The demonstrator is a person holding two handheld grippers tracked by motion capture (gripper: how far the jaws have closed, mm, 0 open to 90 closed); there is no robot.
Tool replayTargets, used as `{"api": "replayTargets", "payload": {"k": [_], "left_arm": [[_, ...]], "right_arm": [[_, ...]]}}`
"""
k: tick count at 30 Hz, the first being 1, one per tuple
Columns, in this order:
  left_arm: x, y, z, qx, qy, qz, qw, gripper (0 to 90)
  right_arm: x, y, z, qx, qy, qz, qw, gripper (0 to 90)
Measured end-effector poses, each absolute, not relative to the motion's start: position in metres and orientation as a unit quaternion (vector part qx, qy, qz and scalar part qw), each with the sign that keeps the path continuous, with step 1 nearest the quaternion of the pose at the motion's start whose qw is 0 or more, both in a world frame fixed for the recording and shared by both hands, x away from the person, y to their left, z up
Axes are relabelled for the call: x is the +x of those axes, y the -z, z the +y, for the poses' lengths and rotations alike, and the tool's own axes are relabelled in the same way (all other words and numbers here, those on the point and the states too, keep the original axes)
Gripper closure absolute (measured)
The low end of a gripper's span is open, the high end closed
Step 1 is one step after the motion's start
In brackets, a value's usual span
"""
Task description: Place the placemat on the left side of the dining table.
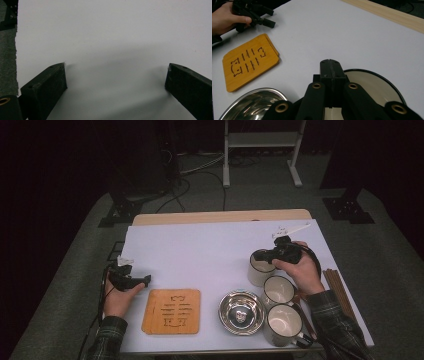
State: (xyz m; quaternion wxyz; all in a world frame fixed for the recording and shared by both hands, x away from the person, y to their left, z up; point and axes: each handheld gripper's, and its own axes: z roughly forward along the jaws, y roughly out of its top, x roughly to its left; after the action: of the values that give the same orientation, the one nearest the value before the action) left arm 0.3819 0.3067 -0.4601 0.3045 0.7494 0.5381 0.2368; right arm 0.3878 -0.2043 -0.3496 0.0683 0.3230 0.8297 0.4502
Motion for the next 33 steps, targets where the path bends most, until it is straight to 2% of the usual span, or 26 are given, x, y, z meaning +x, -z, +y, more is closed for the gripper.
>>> {"api": "replayTargets", "payload": {"k": [33], "left_arm": [[0.382,0.460,0.307,0.749,-0.238,0.538,0.305,2.4]], "right_arm": [[0.376,0.361,-0.128,0.221,-0.434,0.873,0.024,89.5]]}}
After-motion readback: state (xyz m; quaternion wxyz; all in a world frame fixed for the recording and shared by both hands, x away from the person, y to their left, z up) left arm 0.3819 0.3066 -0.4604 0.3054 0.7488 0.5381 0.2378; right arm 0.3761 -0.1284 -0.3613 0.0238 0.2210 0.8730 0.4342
